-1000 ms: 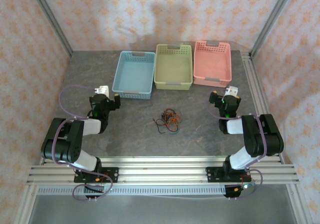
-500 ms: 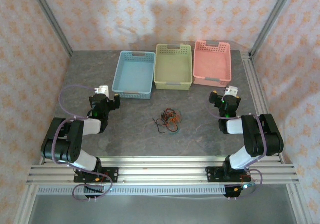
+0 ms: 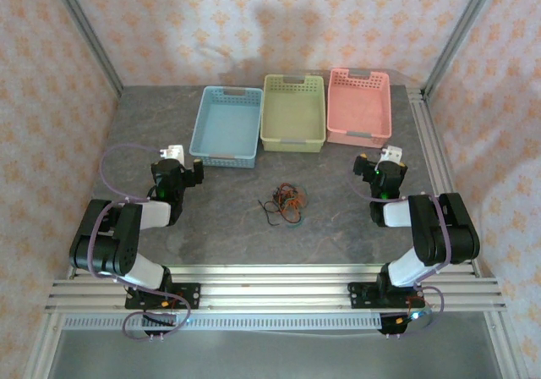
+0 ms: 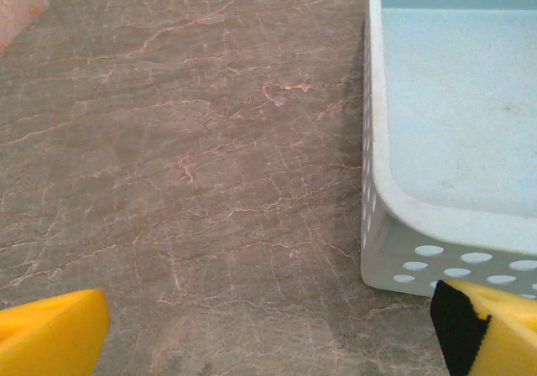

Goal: Untangle the cables

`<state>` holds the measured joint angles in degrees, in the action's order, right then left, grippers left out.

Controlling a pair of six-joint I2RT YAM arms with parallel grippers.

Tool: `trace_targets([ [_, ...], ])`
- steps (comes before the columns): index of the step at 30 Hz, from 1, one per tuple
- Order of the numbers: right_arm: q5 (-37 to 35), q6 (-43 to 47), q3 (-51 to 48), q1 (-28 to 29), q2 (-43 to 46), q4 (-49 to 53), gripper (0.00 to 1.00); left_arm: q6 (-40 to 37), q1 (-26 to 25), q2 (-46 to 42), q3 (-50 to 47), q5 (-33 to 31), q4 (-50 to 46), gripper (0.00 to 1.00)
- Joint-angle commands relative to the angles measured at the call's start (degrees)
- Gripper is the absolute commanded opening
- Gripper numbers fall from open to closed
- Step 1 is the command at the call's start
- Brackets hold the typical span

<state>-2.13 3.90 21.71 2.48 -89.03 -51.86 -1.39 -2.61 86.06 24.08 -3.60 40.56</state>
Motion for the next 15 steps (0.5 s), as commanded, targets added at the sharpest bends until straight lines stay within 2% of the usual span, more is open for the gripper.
trace_targets([
  [1, -1.5, -0.2, 0.2, 0.2, 0.0, -0.4, 0.99, 0.4, 0.2, -0.3, 0.6, -0.2, 1.6, 1.0],
  [9, -0.1, -0.8, -0.2, -0.7, 0.2, -0.9, 0.99, -0.5, -0.5, -1.4, 1.2, -0.8, 0.1, 1.0],
  [13, -3.2, -1.8, -3.2, -0.5, 2.2, -5.2, 0.99, 1.2, -3.2, -7.7, 5.7, -9.9, -13.4, 1.0],
  [15, -4.1, -1.8, -4.2, -0.4, 5.6, -3.9, 0.99, 1.6, -3.4, -11.6, 4.0, -11.3, -13.6, 1.0],
])
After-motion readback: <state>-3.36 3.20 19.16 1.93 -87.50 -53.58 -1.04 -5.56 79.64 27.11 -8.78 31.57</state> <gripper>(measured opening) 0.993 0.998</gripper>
